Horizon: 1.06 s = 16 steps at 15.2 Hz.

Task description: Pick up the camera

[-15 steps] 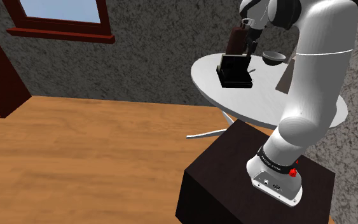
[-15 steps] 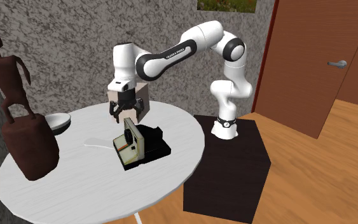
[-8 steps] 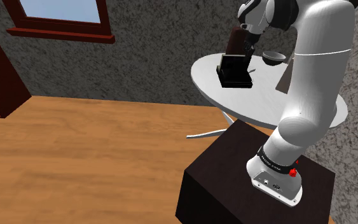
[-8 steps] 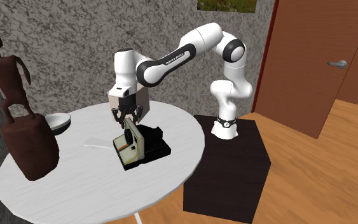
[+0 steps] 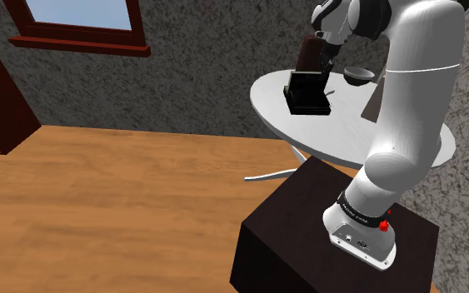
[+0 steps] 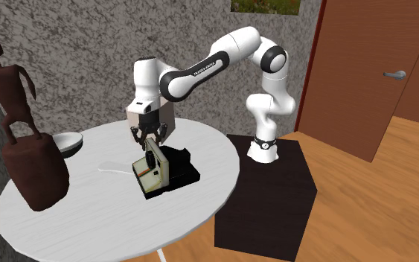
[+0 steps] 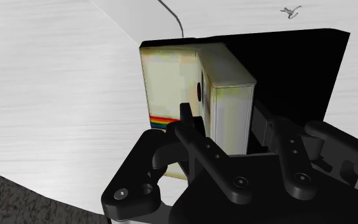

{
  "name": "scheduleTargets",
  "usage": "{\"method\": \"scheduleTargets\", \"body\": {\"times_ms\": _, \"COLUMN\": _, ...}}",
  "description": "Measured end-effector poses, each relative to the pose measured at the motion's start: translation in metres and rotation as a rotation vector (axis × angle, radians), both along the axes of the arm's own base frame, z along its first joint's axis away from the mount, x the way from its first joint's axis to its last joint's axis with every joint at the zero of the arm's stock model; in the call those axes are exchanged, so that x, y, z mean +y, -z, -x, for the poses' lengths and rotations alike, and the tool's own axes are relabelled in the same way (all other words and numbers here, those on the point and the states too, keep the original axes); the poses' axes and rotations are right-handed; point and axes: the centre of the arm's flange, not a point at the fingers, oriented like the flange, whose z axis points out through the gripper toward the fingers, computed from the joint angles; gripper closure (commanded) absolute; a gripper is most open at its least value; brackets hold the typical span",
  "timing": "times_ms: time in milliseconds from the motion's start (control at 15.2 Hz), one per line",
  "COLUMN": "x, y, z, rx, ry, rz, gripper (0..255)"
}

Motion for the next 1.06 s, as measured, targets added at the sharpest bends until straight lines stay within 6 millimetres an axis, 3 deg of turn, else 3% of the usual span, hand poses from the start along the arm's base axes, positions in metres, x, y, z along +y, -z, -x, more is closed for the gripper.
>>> {"method": "scheduleTargets", "body": {"times_ms": 1056, "x": 0.001, "y": -0.074, "z": -0.001, "rx": 0.005, "ry": -0.001, "rz": -0.004, "gripper": 255}}
